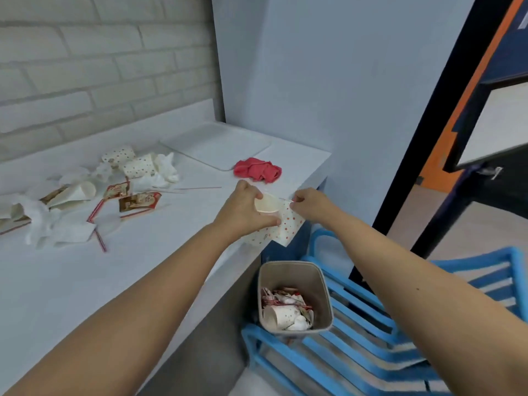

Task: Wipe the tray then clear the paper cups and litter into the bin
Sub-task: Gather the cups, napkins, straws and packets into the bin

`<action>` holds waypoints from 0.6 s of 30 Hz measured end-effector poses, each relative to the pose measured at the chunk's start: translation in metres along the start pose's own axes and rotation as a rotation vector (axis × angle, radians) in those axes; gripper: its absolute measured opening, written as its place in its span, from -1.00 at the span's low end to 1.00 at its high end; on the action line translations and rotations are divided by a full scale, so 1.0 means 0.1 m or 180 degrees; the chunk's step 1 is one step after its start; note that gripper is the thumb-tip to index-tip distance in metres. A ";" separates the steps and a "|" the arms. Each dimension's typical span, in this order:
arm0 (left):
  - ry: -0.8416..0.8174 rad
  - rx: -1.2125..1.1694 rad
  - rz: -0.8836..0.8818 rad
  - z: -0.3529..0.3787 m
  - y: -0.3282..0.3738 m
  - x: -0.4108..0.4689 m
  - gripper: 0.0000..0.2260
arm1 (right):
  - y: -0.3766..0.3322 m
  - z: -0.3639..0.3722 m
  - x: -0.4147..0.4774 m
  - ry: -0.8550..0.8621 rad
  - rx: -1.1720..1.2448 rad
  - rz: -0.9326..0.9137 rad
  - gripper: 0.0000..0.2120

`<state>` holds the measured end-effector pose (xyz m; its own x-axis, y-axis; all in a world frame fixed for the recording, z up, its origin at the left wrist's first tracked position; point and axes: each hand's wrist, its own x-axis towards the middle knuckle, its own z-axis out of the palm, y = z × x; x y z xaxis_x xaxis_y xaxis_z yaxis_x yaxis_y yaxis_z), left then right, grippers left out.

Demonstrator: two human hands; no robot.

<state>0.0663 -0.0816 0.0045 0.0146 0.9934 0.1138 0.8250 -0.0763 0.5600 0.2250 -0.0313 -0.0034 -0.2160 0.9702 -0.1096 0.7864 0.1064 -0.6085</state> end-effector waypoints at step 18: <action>-0.0091 -0.1196 -0.0506 1.24 0.05 -0.05 -0.07 | 0.71 -0.16 -0.04 0.0869 0.0673 -0.0339 -0.84</action>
<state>0.1404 -0.0760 -0.0953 -0.0764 0.9969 -0.0182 0.5546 0.0576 0.8301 0.2912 -0.0246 -0.0337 -0.1054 0.9815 0.1598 0.6244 0.1904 -0.7576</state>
